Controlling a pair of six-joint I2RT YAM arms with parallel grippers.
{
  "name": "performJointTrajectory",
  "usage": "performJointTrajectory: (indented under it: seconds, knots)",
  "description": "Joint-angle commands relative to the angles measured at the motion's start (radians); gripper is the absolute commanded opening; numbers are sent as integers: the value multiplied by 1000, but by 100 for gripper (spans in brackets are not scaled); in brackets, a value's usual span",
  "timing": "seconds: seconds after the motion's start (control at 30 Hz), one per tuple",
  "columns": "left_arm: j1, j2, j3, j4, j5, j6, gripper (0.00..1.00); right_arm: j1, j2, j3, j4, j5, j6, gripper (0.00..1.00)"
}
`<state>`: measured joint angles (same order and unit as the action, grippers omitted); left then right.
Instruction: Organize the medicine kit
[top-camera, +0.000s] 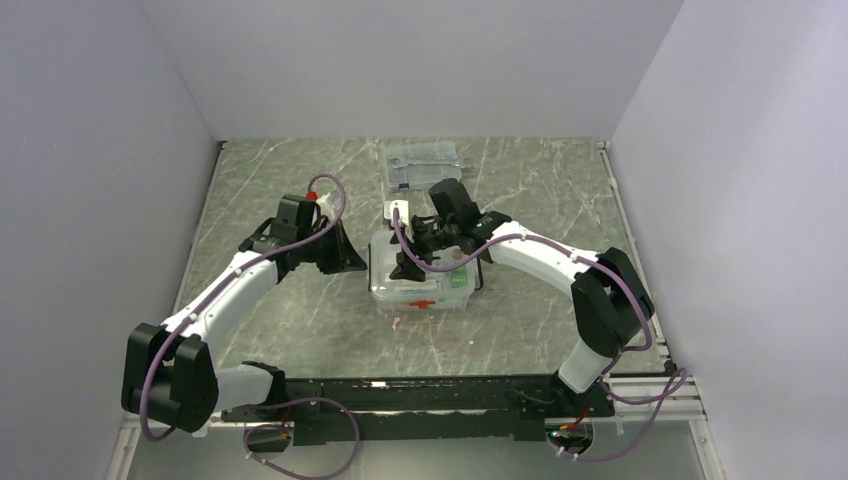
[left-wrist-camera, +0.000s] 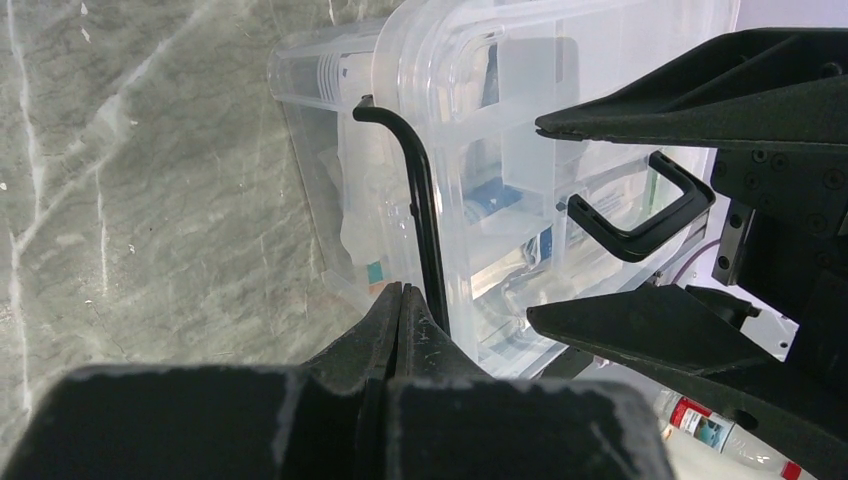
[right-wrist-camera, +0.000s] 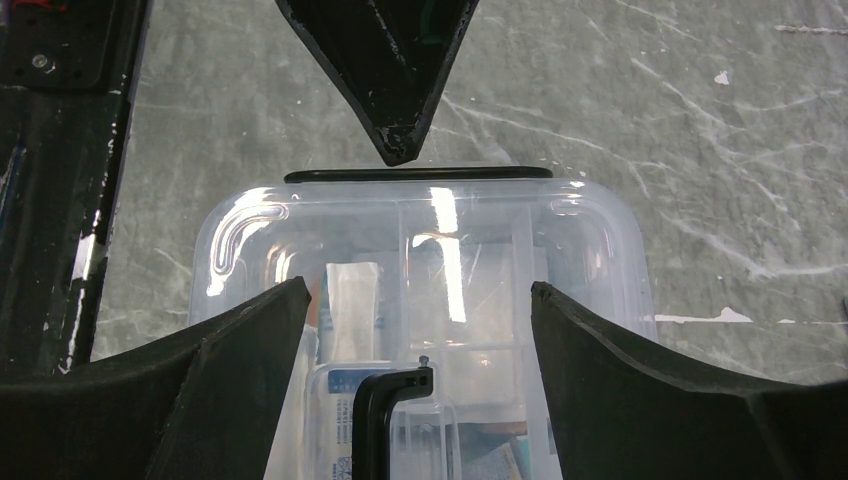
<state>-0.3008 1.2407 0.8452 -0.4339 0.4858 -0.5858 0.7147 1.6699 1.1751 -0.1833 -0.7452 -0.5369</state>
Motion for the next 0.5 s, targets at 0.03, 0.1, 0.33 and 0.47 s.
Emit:
performJointTrajectory:
  seconds: [0.03, 0.1, 0.33, 0.47]
  knots:
    - [-19, -28, 69, -25, -11, 23, 1, 9, 52, -55, -153, 105, -18, 84]
    - [-20, -37, 82, -38, -24, 29, 4, 9, 50, -52, -156, 110, -18, 84]
    - [-19, -67, 139, -77, -47, 51, 23, 8, 20, -51, -152, 127, -9, 85]
    - [-19, -76, 151, -87, -42, 55, 27, 5, -2, -53, -156, 139, -6, 86]
